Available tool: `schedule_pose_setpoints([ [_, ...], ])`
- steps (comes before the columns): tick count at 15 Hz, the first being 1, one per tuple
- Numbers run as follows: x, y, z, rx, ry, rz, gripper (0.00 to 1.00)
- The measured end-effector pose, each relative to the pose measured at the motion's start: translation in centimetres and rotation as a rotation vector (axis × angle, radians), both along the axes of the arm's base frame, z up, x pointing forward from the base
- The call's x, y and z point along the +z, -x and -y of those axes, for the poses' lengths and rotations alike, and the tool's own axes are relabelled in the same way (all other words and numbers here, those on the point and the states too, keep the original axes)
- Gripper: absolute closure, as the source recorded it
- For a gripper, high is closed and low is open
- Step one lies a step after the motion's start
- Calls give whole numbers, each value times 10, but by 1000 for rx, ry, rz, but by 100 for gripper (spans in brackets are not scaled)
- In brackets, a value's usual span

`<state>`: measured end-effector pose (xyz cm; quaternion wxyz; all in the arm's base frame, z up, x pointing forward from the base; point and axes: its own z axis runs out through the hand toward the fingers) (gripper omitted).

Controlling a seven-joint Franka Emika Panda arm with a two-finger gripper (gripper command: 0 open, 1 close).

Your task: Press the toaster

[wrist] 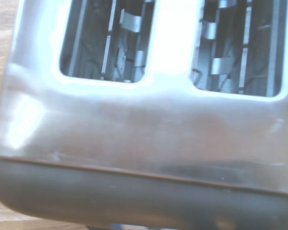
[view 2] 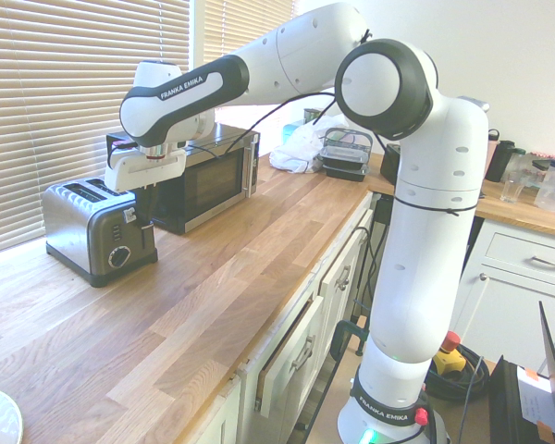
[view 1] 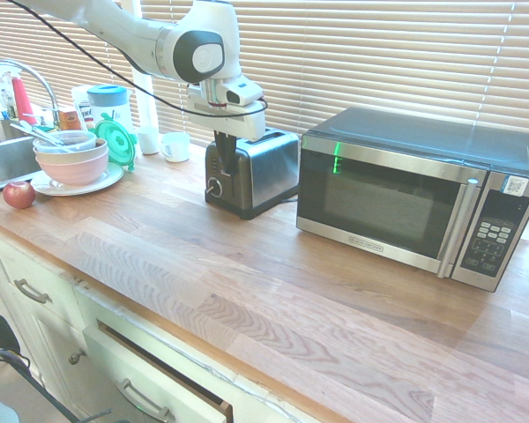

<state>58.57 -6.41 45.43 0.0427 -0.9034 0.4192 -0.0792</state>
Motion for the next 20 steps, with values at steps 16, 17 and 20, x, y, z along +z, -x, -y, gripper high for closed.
schedule_pose_setpoints([
  [16,-55,-16,-3,4,5,-78,100],
  [17,-55,-16,-3,4,5,-78,100],
  [20,-55,-16,-2,4,5,-77,100],
])
